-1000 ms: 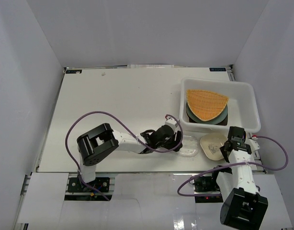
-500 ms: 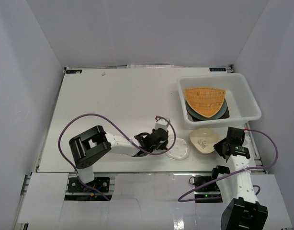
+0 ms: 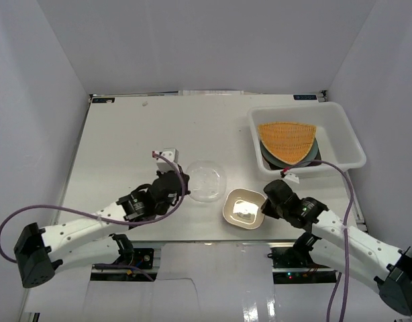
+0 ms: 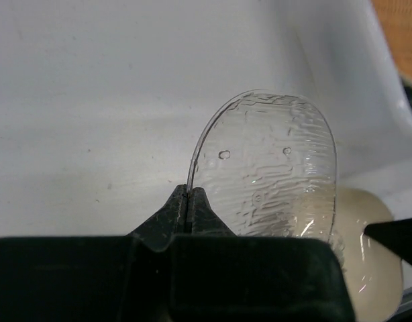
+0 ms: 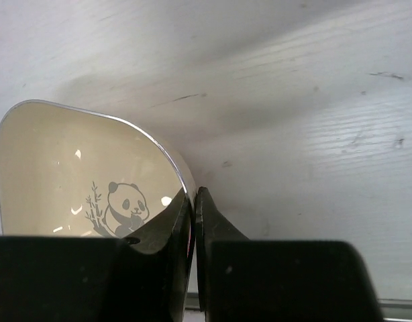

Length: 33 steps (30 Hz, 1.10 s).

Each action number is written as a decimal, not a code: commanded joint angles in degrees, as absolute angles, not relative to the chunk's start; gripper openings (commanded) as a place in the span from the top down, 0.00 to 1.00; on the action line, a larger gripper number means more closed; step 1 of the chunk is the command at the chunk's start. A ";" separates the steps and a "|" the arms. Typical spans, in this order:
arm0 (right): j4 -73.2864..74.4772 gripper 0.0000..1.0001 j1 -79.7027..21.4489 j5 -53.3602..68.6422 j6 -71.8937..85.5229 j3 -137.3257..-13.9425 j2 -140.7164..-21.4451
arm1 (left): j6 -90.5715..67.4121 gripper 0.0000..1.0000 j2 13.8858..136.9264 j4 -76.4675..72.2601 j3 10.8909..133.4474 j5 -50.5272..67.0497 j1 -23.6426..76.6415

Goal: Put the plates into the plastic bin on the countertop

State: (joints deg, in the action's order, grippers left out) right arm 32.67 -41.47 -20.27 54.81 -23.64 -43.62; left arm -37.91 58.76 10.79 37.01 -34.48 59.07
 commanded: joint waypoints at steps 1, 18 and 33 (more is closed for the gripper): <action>31.03 0.92 -49.29 -29.26 57.84 -32.57 -46.13 | -38.41 1.00 52.48 18.01 38.84 -41.49 57.66; 16.10 0.92 -7.93 -17.24 23.20 -60.74 -70.64 | -31.47 1.00 63.16 8.54 59.49 -26.21 57.48; 7.47 0.13 3.16 -7.83 27.59 -58.36 -79.20 | -27.33 1.00 98.50 5.09 90.33 -17.41 53.00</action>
State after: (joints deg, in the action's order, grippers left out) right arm 11.27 2.00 -9.78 27.75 -59.02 -83.22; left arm -28.10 94.24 5.76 83.66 -21.52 54.52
